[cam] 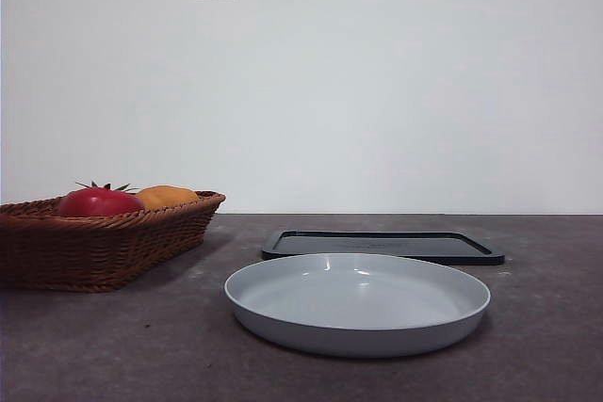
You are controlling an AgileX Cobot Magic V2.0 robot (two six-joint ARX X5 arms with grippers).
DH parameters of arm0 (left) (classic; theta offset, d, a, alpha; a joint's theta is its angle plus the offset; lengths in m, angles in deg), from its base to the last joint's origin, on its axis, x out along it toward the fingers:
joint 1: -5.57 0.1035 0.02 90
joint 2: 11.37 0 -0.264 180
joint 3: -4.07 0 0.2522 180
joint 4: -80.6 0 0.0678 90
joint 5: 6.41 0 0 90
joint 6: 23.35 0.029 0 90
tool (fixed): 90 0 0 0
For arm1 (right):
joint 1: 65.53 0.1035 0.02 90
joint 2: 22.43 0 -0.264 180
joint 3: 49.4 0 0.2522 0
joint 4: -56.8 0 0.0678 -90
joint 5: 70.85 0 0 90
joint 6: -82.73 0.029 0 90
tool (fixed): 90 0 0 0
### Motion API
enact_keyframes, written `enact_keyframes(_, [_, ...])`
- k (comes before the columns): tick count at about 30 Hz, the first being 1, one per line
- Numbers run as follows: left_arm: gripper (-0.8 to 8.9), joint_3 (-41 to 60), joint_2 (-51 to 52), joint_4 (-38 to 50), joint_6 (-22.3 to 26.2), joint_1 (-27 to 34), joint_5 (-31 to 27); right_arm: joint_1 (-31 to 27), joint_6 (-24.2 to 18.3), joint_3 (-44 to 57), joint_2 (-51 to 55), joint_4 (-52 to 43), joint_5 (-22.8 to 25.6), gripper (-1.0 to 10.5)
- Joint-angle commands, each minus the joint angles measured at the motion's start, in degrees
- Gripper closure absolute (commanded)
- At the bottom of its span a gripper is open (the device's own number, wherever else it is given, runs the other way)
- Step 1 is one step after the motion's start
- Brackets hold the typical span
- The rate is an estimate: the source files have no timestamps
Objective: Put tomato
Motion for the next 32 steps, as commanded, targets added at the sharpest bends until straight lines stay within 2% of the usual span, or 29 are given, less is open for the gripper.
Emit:
enact_keyframes(1, [8.04,-3.98,-2.69,-1.99,3.98,-1.75,0.87,2.34,-2.54,-2.51,-1.99,1.42,-0.57,9.4])
enact_keyframes(7, [8.04,-7.61,-6.99,-6.34,6.73,-5.01,0.87,7.34,-4.13,-3.50,-4.76,4.35,-1.84,9.4])
enact_keyframes(11, [7.98,-7.61,-7.63,-6.29,8.26,-5.25,0.81,8.52,-4.90,-3.50,-5.14,4.46,-1.81,9.4])
enact_keyframes(14, [6.21,-7.61,-7.63,-6.27,8.20,-5.25,0.61,8.52,-4.87,-3.52,-5.14,3.85,-1.77,9.0])
enact_keyframes(16, [5.17,-7.61,-7.63,-6.27,8.22,-5.25,0.22,8.52,-4.85,-3.50,-5.14,3.67,-1.77,8.0])
enact_keyframes(19, [4.16,-7.61,-7.63,-6.27,8.20,-5.25,-0.50,8.52,-4.70,-3.50,-5.14,3.63,-1.75,6.2])
enact_keyframes(22, [3.44,-7.61,-7.69,-6.25,8.20,-5.25,-1.20,8.52,-4.68,-3.52,-5.14,3.63,-1.68,5.1])
enact_keyframes(28, [2.48,-7.61,-8.94,-5.92,8.20,-5.25,-2.08,8.52,-4.66,-3.50,-5.14,3.52,-1.57,4.9])
enact_keyframes(32, [2.50,-7.61,-10.95,-5.07,8.22,-5.25,-2.97,8.52,-4.66,-3.50,-5.14,3.45,-1.55,4.9])
